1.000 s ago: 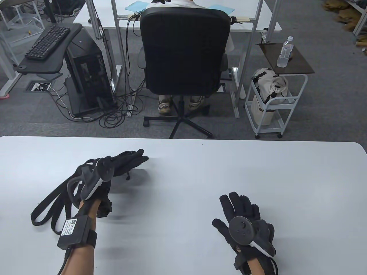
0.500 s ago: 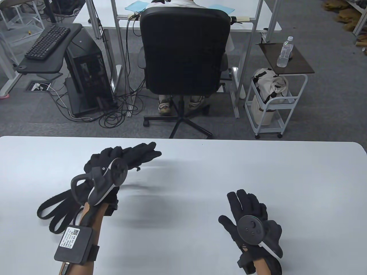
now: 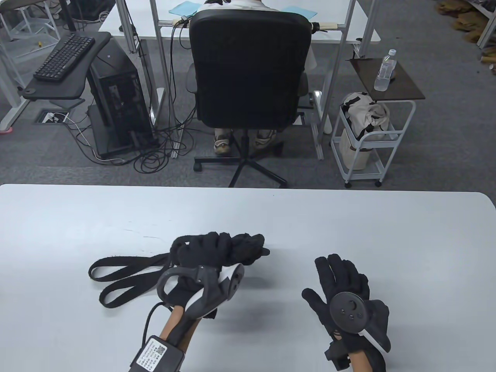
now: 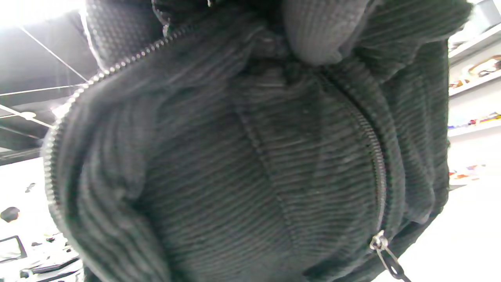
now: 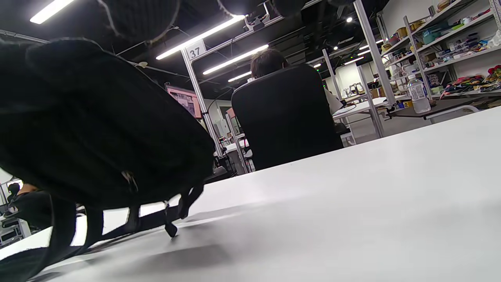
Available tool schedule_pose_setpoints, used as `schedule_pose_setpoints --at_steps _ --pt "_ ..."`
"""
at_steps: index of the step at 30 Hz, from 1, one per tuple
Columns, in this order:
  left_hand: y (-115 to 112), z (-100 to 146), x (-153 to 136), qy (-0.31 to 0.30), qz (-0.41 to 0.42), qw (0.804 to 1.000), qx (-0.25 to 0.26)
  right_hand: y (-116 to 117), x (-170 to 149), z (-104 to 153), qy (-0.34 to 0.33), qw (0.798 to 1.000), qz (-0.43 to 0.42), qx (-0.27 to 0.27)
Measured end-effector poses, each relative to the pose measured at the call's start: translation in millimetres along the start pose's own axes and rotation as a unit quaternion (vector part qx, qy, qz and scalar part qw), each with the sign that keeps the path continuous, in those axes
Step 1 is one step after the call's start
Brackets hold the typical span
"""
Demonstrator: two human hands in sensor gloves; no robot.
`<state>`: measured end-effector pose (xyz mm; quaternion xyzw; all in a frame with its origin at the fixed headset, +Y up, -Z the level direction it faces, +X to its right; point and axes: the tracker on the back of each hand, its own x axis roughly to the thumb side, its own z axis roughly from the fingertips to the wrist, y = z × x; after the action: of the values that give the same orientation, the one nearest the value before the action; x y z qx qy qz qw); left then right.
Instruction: Pull shoulder strap to tighten
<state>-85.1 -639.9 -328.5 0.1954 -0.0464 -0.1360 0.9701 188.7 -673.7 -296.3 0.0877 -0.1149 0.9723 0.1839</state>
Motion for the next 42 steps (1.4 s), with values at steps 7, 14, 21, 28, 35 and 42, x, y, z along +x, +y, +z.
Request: schedule_pose_setpoints --at_steps 7,14,21,28,35,42 --pt "-25.9 37.8 46.6 -0.077 -0.010 0.995 -0.061 1.5 1.8 0.0 -0.005 1.000 0.001 0.002" --pt "-27.2 56.1 39.4 -0.117 0.104 0.972 -0.176 1.6 1.8 0.2 -0.008 1.000 -0.002 0.001" --pt "-27.7 35.5 -1.6 -0.085 0.144 0.976 -0.139 2.5 2.9 0.1 -0.011 1.000 0.001 0.005" --pt "-71.8 25.5 8.6 -0.143 0.160 0.957 -0.193 7.6 3.9 -1.0 -0.015 1.000 0.004 0.022" --pt "-108.6 16.7 47.1 -0.207 0.055 0.950 -0.229 13.7 8.2 -1.7 -0.027 0.999 0.012 0.038" --pt "-120.6 21.1 65.0 -0.239 0.019 0.951 -0.194 15.8 11.4 -1.9 -0.038 0.998 0.013 0.045"
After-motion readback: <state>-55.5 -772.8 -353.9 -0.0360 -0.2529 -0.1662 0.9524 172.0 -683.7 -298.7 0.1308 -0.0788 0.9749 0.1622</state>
